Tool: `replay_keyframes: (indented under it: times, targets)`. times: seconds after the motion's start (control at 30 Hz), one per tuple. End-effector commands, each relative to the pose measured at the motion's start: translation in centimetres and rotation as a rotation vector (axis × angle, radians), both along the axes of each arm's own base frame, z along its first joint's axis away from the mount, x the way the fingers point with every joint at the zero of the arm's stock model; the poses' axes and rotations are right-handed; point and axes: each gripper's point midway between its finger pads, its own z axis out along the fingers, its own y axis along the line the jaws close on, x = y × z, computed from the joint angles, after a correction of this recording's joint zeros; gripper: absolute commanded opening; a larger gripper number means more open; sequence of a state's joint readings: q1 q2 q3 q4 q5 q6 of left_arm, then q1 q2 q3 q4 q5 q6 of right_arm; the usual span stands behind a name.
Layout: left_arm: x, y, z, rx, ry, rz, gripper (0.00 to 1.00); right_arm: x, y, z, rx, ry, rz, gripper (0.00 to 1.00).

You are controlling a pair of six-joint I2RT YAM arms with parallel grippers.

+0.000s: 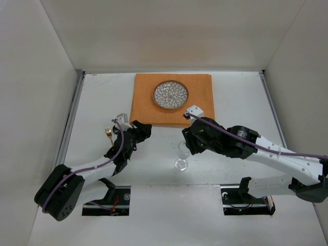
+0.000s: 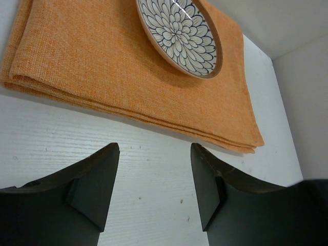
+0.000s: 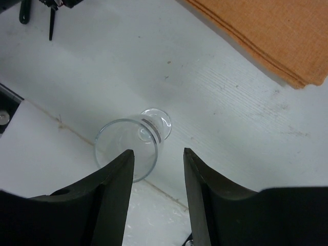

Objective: Set the dinner table for one person

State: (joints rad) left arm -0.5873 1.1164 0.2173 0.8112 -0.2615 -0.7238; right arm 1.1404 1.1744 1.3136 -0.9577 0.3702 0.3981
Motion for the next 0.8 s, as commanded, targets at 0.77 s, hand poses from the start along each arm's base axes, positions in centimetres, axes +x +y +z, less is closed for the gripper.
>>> replay_keyframes:
  times: [0.77]
  targets:
    - [0.3,-0.2,1.4,-0.045,-0.043,-0.001,0.56,1.5,-0.1,0.1,-0.013,-0.015,-0.026,0.17]
